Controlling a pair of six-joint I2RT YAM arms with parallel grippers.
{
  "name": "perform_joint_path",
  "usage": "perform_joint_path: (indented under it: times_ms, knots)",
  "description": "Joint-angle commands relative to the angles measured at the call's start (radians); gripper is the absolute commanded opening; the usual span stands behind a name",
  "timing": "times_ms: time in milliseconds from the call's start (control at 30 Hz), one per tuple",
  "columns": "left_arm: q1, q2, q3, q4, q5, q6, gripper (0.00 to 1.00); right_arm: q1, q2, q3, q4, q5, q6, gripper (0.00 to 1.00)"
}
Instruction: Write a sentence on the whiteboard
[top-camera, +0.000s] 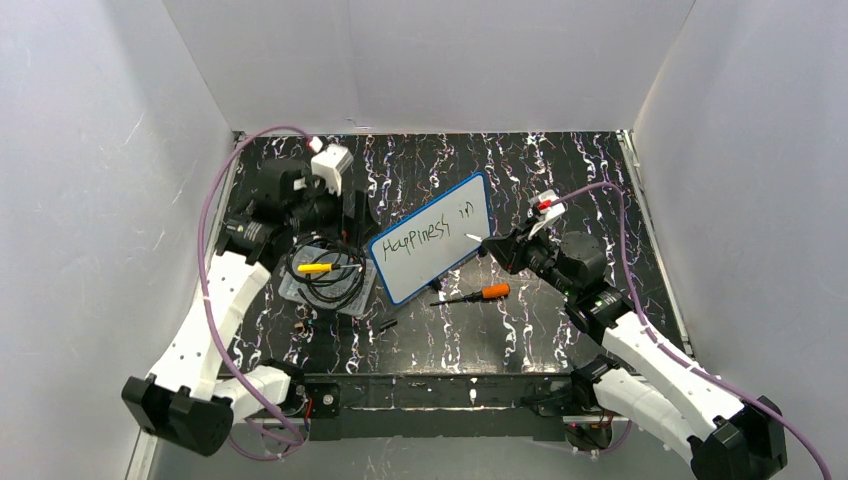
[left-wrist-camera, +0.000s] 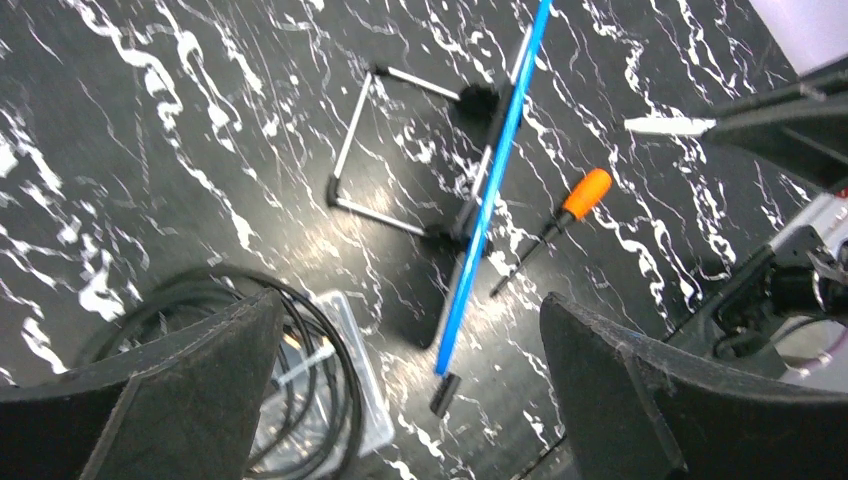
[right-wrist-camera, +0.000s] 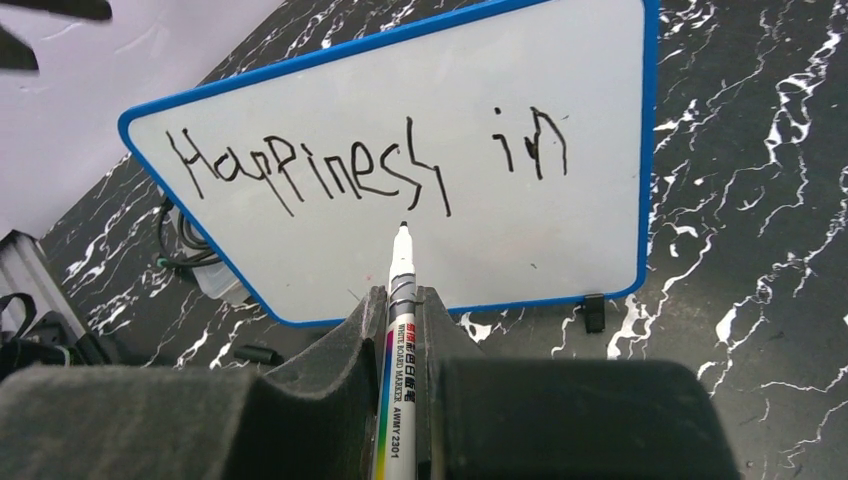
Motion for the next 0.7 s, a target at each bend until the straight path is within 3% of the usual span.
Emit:
perform_joint_path:
  times_ms: [0, 200, 333, 533, 667]
  knots:
    - [0.031, -0.108, -0.163, -0.032, 0.060, -0.060, 0.98, 0.007, -0.013, 0.059, -0.008, -0.060, 0.013, 0.01]
    - [0.056, -0.202, -0.345, 0.072, 0.176, -0.071, 0.98, 0.044, 0.001, 0.041, 0.036, -0.092, 0.053, 0.01]
    - [0.055, -0.189, -0.374, 0.111, 0.264, -0.013, 0.93, 0.122, 0.035, 0.007, 0.118, -0.065, 0.099, 0.01]
    - [0.054, -0.114, -0.360, 0.111, 0.279, 0.040, 0.78, 0.315, 0.126, 0.017, 0.186, 0.076, 0.063, 0.01]
    - [0.048, -0.090, -0.364, 0.107, 0.234, 0.041, 0.73, 0.382, 0.210, 0.027, 0.256, 0.108, 0.061, 0.01]
